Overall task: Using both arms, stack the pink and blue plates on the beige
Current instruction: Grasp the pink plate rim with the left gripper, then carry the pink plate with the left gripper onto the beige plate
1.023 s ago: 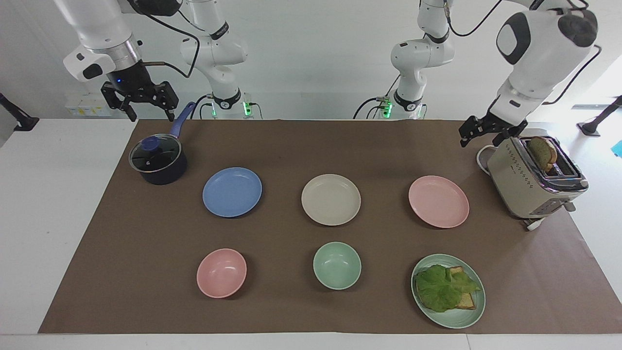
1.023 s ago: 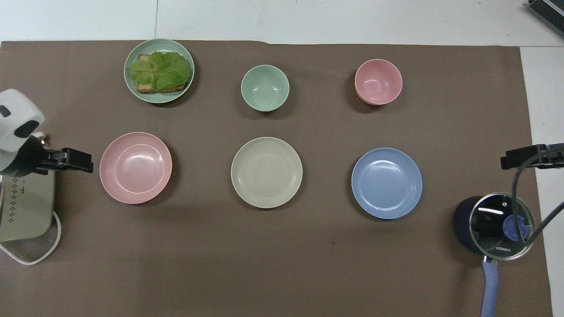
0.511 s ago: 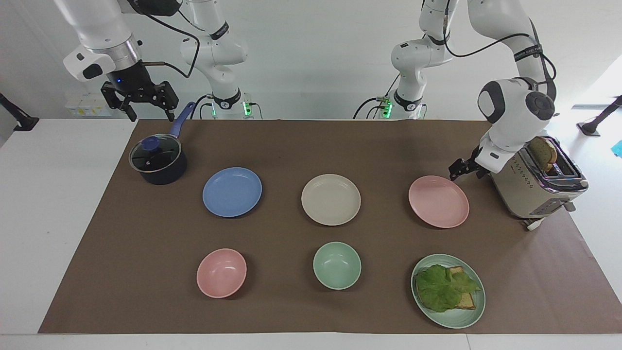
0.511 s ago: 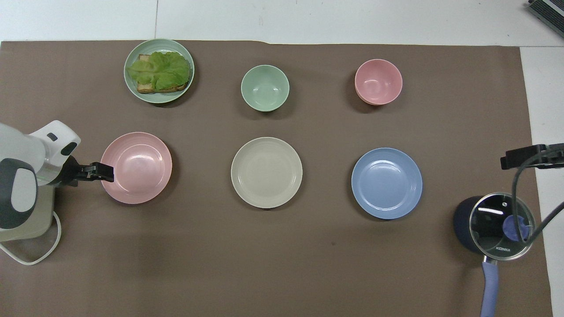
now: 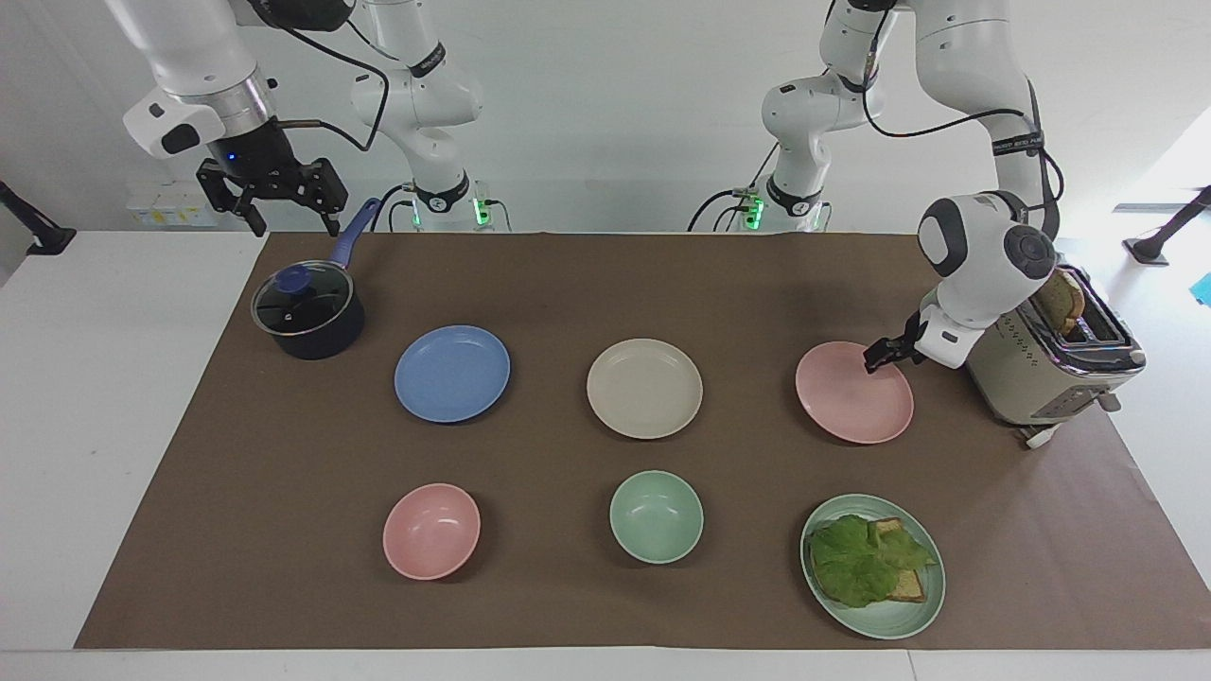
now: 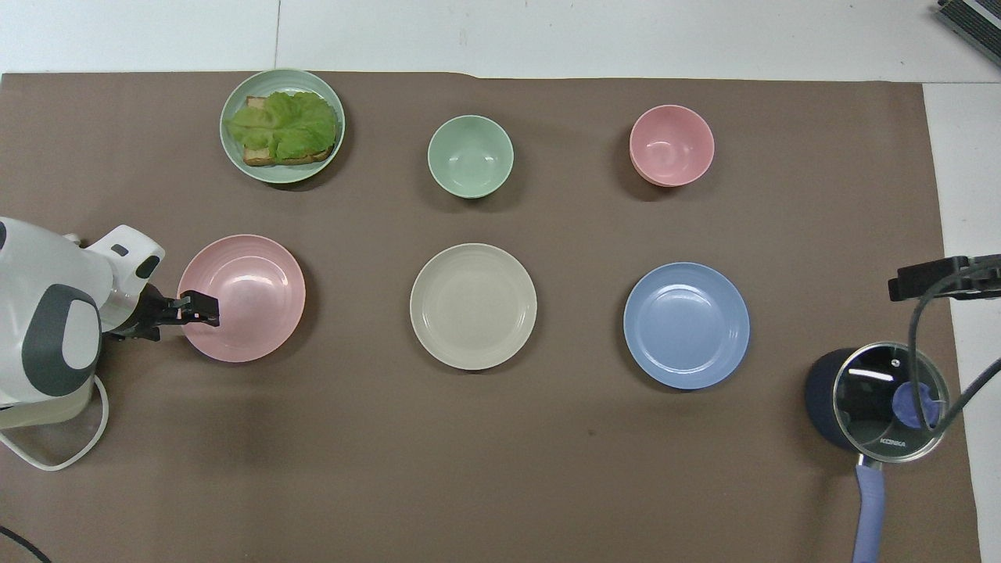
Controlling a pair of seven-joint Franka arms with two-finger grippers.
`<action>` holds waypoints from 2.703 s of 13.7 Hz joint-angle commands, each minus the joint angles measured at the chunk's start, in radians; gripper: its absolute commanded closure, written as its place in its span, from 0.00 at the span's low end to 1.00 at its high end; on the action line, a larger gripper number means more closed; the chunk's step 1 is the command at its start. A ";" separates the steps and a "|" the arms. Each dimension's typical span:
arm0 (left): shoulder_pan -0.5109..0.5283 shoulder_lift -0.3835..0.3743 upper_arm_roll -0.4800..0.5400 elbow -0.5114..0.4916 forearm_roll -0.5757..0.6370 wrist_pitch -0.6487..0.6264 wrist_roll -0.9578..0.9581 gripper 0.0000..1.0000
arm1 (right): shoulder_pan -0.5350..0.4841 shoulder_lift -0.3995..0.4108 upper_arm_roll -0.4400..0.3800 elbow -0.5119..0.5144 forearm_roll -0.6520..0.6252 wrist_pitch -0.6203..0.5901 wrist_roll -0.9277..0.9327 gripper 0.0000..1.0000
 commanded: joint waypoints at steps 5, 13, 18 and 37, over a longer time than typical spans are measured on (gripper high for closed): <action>0.007 -0.027 -0.010 -0.052 0.009 0.017 -0.169 1.00 | -0.006 -0.007 0.005 0.005 0.017 -0.014 0.009 0.00; -0.013 -0.027 -0.013 0.167 -0.089 -0.254 -0.158 1.00 | -0.006 -0.007 0.005 0.005 0.017 -0.014 0.009 0.00; -0.109 -0.085 -0.024 0.214 -0.255 -0.341 -0.159 1.00 | -0.013 -0.007 -0.001 0.005 0.008 -0.011 0.007 0.00; -0.536 0.013 -0.022 0.053 -0.372 0.115 -0.333 1.00 | -0.009 -0.014 0.005 -0.013 0.008 0.026 0.001 0.00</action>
